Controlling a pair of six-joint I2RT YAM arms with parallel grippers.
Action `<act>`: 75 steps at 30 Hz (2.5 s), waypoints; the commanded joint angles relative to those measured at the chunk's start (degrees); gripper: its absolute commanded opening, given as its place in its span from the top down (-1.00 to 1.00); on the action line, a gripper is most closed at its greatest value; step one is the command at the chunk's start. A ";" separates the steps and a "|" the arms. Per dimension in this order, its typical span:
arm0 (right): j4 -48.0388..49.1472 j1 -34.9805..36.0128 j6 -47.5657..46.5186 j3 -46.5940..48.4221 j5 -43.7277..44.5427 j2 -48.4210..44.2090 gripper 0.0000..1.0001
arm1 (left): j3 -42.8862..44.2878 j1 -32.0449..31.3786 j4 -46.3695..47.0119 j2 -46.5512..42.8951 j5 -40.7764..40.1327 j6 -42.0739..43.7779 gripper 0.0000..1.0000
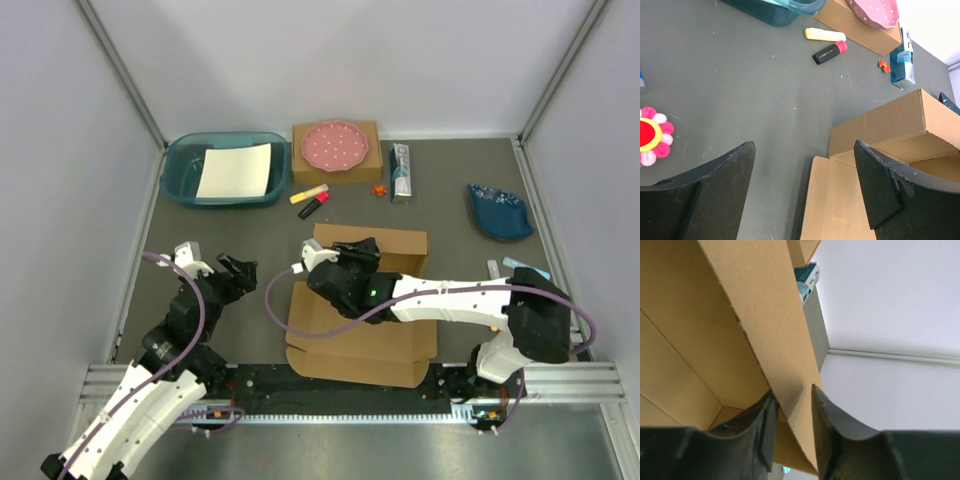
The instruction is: Fold the paper box
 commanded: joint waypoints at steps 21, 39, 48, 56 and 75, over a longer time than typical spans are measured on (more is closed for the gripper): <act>-0.16 -3.65 -4.27 1.64 4.42 -12.51 1.00 | 11.23 0.19 5.37 1.94 -8.20 8.04 -0.79; -37.70 -45.14 70.42 17.12 -51.83 -18.68 1.00 | 22.58 0.19 7.94 5.90 -8.56 13.67 -0.79; -42.10 -45.67 102.50 6.49 -57.81 -16.92 1.00 | 21.18 0.19 9.34 2.30 -2.77 16.57 -0.76; -35.77 -43.47 123.61 -7.31 -59.93 -21.32 1.00 | 18.90 0.19 10.74 2.21 7.07 15.00 -0.70; -12.74 -25.99 148.84 -13.49 -47.44 -12.90 1.00 | 8.43 0.19 18.22 6.52 18.42 12.97 -0.53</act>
